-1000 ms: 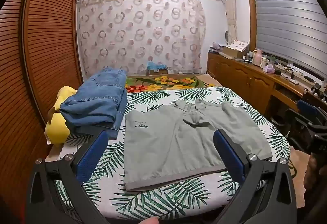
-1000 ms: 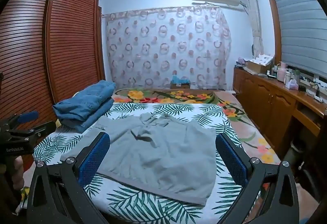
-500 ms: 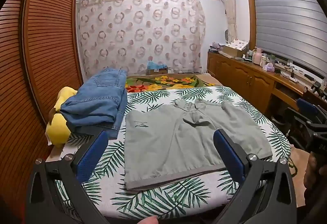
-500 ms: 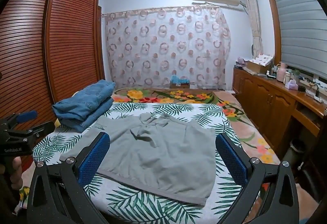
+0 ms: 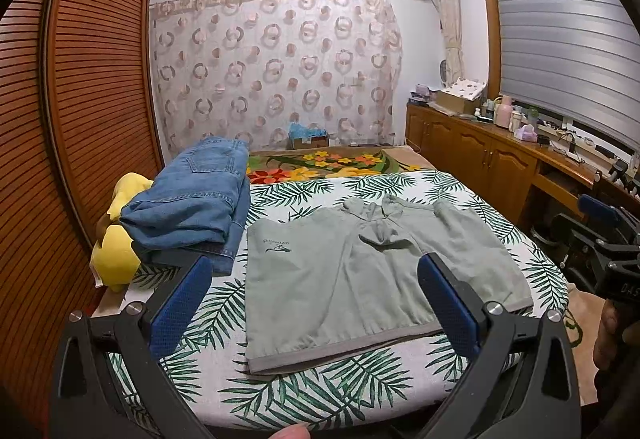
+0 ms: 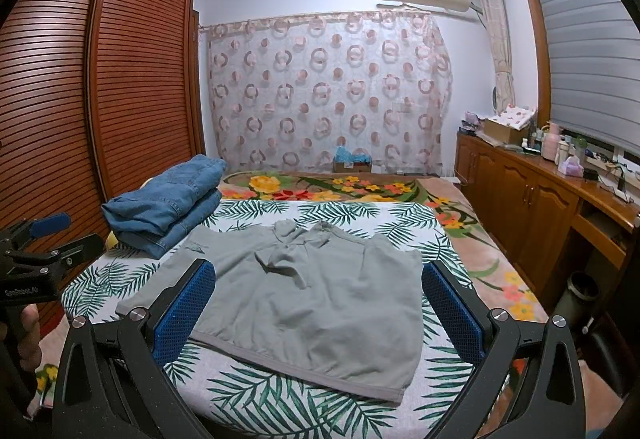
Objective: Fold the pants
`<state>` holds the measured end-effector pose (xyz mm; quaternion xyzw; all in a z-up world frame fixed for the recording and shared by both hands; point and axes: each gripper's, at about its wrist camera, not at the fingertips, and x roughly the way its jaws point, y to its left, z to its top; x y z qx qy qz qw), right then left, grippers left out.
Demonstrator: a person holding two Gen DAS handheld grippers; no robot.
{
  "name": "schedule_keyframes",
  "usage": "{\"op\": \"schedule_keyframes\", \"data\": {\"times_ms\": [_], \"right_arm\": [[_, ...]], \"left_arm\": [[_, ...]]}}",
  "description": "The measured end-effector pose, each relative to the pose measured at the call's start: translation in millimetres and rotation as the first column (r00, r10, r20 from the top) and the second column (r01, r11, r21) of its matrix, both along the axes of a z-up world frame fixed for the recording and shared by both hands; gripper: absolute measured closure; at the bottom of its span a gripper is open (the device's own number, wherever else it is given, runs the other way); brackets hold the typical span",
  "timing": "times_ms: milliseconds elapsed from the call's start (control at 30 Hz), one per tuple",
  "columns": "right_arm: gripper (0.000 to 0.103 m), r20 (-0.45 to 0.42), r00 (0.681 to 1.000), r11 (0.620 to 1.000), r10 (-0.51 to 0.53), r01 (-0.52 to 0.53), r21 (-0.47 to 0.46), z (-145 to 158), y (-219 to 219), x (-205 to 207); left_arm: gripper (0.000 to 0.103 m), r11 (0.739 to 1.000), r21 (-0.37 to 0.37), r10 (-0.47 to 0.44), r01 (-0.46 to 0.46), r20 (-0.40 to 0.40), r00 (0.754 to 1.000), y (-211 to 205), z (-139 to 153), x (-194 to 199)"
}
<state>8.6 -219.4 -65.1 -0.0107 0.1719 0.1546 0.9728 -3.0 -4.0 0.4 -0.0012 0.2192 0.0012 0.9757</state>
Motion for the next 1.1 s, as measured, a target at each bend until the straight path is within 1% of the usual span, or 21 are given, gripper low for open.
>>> {"op": "schedule_keyframes", "data": {"times_ms": [567,1100], "right_arm": [[0.000,-0.001,1.000,1.000,-0.005,0.005,-0.006,-0.8,3.1,1.4],[0.000,-0.001,1.000,1.000,-0.004,0.004,-0.006,-0.9,3.4,0.7]], "left_arm": [[0.000,1.000,0.004,0.000,0.000,-0.001,1.000,-2.9,2.8,-0.4],[0.000,1.000,0.005,0.000,0.000,-0.004,1.000,-0.7,-2.2,-1.7]]}}
